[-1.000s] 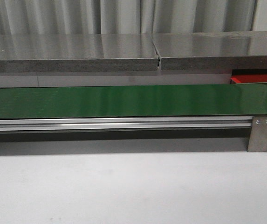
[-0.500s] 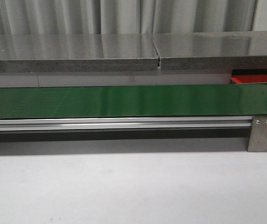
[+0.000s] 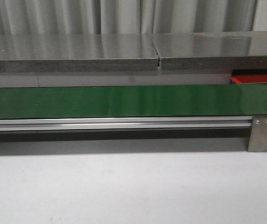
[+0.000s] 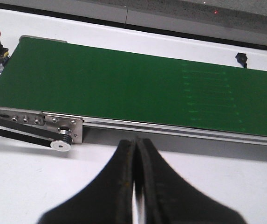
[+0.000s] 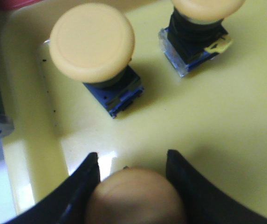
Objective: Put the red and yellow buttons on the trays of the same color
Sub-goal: 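Carry the yellow button over the yellow tray and lower it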
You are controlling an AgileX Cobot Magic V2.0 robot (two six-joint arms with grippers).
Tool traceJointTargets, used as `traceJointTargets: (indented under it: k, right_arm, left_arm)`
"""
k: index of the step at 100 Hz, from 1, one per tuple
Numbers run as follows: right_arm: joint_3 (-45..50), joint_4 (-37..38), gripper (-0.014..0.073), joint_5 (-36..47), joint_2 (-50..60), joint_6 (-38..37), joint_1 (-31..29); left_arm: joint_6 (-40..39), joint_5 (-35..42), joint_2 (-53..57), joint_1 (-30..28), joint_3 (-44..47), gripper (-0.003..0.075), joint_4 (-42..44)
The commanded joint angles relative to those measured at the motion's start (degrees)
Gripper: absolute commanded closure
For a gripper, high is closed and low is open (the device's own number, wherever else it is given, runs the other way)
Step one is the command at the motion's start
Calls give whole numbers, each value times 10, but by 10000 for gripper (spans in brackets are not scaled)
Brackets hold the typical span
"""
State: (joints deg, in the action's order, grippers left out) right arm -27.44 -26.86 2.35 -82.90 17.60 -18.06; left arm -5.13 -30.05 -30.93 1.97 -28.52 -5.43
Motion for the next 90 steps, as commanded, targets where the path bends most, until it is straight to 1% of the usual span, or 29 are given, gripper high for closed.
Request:
traceJointTargets:
  k: [1,5,9,12,24,31,34,44,61,90]
  right_arm:
    - [-12,-2,409,20,2,2,-4]
    - [-12,-4,384,20,0,2,-4]
    - [-12,-5,333,19,0,2,-4]
    - [-12,-7,289,19,0,2,-4]
    - [-12,-27,46,25,0,2,-4]
    - [-12,-37,-53,27,0,2,-4]
    - [-13,-37,-76,26,0,2,-4]
    - [-13,-38,-60,25,2,2,-3]
    - [-14,-38,-61,17,23,2,-3]
    - [-15,-38,-61,15,121,2,-3]
  left_arm:
    - [0,39,-1,5,-17,739,-6]
    - [0,39,-1,5,-17,739,-6]
    - [0,39,-1,5,-17,739,-6]
    - [0,39,-1,5,-17,739,-6]
    - [0,39,-1,5,-17,739,-6]
    - [0,39,-1,5,-17,739,-6]
    - [0,39,-1,5,-17,739,-6]
    - [0,39,-1,5,-17,739,-6]
    - [0,39,-1,5,-17,739,-6]
    - [0,39,-1,5,-17,739,-6]
